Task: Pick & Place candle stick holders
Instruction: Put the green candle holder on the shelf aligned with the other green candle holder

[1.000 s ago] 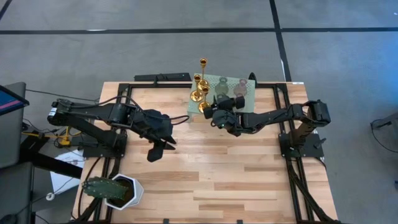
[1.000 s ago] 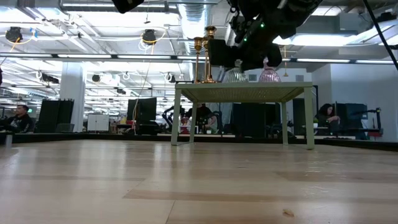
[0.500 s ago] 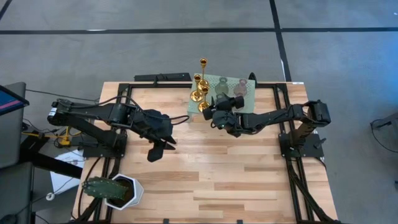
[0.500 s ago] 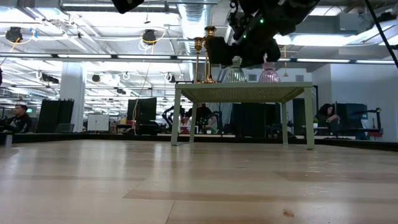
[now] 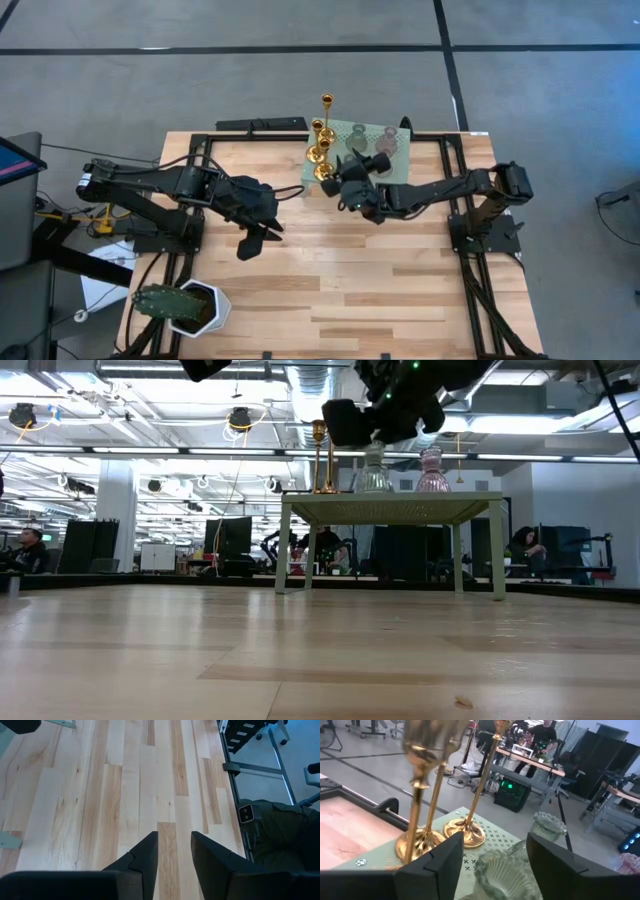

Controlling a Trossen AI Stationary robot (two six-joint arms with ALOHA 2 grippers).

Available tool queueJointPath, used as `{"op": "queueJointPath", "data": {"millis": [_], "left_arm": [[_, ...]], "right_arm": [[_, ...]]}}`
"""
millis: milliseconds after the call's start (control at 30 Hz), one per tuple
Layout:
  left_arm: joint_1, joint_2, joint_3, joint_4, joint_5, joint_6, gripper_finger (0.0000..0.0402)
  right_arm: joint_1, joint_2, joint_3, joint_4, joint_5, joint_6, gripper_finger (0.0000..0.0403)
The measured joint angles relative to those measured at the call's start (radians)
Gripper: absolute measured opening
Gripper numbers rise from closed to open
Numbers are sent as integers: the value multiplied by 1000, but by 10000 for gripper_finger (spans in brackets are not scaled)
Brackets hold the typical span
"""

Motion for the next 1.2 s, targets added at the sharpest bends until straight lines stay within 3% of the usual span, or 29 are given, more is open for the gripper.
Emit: {"op": "queueJointPath", "data": {"millis": [367,833,1200], "left_arm": [[0,0,0,0,0,0,116],[0,0,0,0,0,0,116],[0,0,0,0,0,0,116]], "right_arm": [[-4,0,0,-40,19,0,244],[0,0,0,-37,17,0,261],[68,0,0,-37,18,0,261]]}}
